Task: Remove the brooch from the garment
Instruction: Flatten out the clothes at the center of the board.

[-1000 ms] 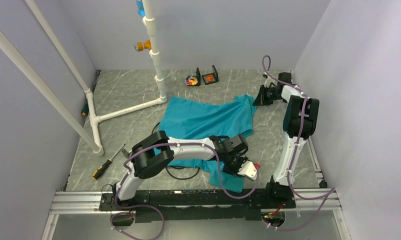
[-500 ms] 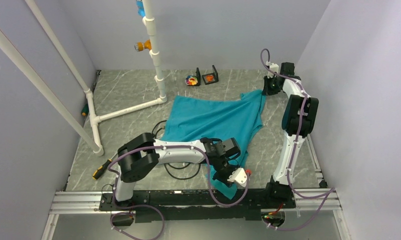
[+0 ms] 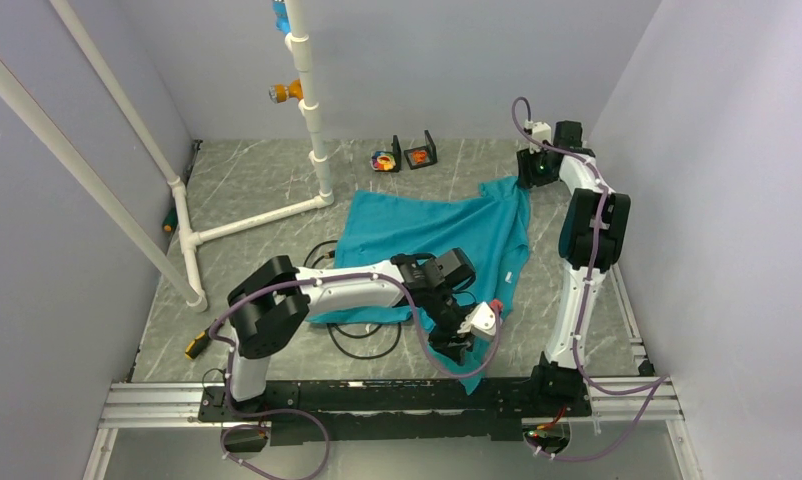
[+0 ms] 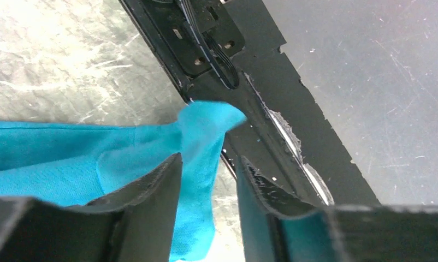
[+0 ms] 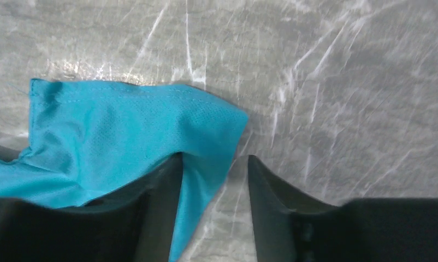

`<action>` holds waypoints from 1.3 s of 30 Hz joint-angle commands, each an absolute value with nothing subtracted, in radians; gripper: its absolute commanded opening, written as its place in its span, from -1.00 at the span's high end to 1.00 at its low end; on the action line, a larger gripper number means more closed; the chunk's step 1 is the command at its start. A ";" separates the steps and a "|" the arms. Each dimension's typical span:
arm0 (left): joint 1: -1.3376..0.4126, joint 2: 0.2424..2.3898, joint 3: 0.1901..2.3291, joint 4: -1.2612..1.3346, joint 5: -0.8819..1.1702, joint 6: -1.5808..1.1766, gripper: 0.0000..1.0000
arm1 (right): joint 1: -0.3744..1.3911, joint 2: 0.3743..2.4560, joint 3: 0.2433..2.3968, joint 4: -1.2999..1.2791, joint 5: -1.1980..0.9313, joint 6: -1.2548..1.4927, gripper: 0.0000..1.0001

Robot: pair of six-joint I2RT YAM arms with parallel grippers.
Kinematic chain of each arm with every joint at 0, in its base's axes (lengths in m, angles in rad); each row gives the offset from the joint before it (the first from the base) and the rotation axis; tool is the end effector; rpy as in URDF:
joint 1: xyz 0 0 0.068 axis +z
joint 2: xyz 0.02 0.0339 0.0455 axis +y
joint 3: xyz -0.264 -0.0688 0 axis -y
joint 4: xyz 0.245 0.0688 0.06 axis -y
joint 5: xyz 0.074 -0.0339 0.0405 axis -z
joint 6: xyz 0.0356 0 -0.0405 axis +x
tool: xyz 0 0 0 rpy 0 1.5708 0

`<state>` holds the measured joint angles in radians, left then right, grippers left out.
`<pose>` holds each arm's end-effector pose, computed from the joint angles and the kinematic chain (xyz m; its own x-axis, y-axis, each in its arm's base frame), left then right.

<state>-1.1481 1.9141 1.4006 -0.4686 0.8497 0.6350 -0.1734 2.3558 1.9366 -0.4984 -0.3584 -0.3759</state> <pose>0.1421 -0.3811 0.2129 0.1840 0.5457 -0.8176 0.8248 -0.5381 -0.1735 0.5144 -0.0774 0.1701 -0.7098 -0.2247 -0.6676 -0.3322 0.9425 0.0360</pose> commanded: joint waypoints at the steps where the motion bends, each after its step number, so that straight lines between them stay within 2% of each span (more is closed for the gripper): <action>1: -1.150 1.896 1.437 -0.519 0.868 0.640 -0.04 | -0.169 2.324 1.992 -0.481 -0.308 -0.411 -0.28; 3: -1.110 1.855 1.428 -0.551 0.858 0.639 -0.11 | -0.178 2.280 1.959 -0.473 -0.301 -0.411 -0.43; 7: -0.951 1.765 1.372 -0.574 0.847 0.600 -0.12 | -0.197 2.180 1.891 -0.497 -0.336 -0.403 -0.46; 9: -0.858 1.718 1.329 -0.556 0.786 0.568 -0.12 | -0.205 2.127 1.833 -0.509 -0.383 -0.402 -0.39; 13: -0.684 1.706 1.315 -0.581 0.636 0.567 -0.07 | -0.206 2.081 1.737 -0.525 -0.466 -0.373 0.03; 15: -0.613 1.723 1.326 -0.605 0.584 0.569 -0.03 | -0.204 2.095 1.724 -0.542 -0.501 -0.350 0.17; 19: -0.521 1.710 1.284 -0.633 0.519 0.638 -0.02 | -0.202 2.125 1.704 -0.585 -0.559 -0.333 0.21; 27: -0.503 1.579 1.071 -0.660 0.362 0.809 -0.26 | -0.176 2.119 1.575 -0.565 -0.576 -0.354 0.18; 32: -0.493 1.591 0.970 -0.630 0.267 0.863 -0.04 | -0.164 2.193 1.599 -0.556 -0.500 -0.368 0.20; 37: -0.439 1.593 0.947 -0.623 0.246 0.869 0.55 | -0.153 2.278 1.748 -0.586 -0.420 -0.367 0.28; 39: -0.426 1.585 0.949 -0.621 0.248 0.871 0.63 | -0.146 2.326 1.842 -0.615 -0.395 -0.360 0.29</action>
<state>-0.4656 1.6009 0.9531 -0.6418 0.3119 0.8299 -0.1585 2.2345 1.7111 -0.6056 -0.5045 -0.3508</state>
